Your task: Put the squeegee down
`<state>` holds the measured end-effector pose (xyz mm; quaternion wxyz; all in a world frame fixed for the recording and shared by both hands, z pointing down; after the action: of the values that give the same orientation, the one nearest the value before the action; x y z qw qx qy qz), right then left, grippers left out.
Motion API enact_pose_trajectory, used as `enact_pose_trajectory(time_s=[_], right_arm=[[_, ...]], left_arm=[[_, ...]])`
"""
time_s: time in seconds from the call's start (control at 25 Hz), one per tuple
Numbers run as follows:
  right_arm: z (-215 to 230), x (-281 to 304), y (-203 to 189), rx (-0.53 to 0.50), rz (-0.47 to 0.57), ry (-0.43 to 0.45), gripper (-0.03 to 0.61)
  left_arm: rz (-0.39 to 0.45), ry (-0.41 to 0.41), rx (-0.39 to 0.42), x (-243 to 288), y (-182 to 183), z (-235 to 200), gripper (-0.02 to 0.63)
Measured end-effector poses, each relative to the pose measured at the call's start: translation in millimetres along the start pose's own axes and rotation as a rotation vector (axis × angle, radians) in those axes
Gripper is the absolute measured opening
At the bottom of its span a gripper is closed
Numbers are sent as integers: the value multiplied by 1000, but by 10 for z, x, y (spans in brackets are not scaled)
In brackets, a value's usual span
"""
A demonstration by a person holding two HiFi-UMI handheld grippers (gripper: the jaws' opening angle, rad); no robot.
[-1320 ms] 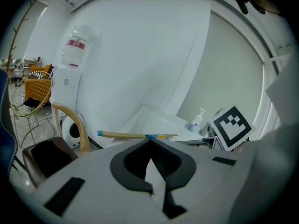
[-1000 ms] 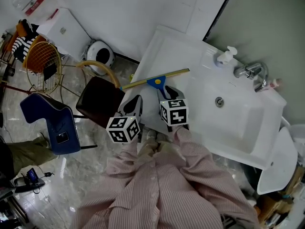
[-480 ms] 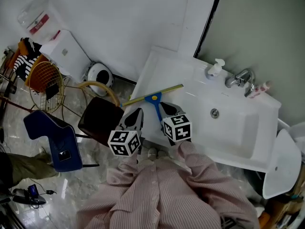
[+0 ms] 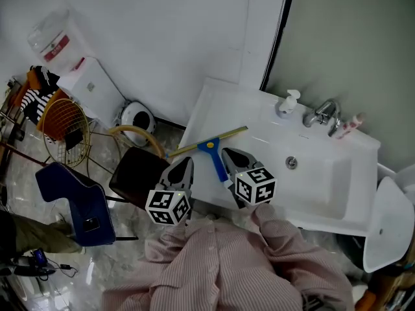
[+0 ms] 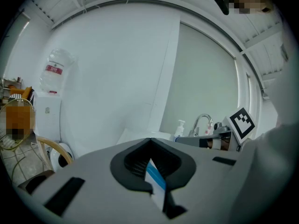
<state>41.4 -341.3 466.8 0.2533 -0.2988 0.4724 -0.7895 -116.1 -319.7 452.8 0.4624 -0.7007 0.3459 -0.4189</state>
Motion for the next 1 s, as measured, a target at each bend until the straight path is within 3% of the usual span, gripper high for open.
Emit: enact_pose_trajectory(time_s=[0.52, 1.0], right_arm=[[3, -327, 402, 4, 172, 58, 5], [48, -455, 610, -43, 217, 54, 5]], left_arm=[[115, 13, 46, -166, 354, -28, 2], [151, 76, 61, -277, 483, -189, 2]])
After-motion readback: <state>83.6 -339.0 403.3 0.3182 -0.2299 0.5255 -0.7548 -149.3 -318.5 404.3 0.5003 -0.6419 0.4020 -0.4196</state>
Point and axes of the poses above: the fingertips, and each gripper's own axes: x forward along the fingers, z to its right, y out of its top, the point moved 5 cm from there along -x, backward along the fingers, and after that the axes turned 8 degrees about y, right-handed, at the moved point
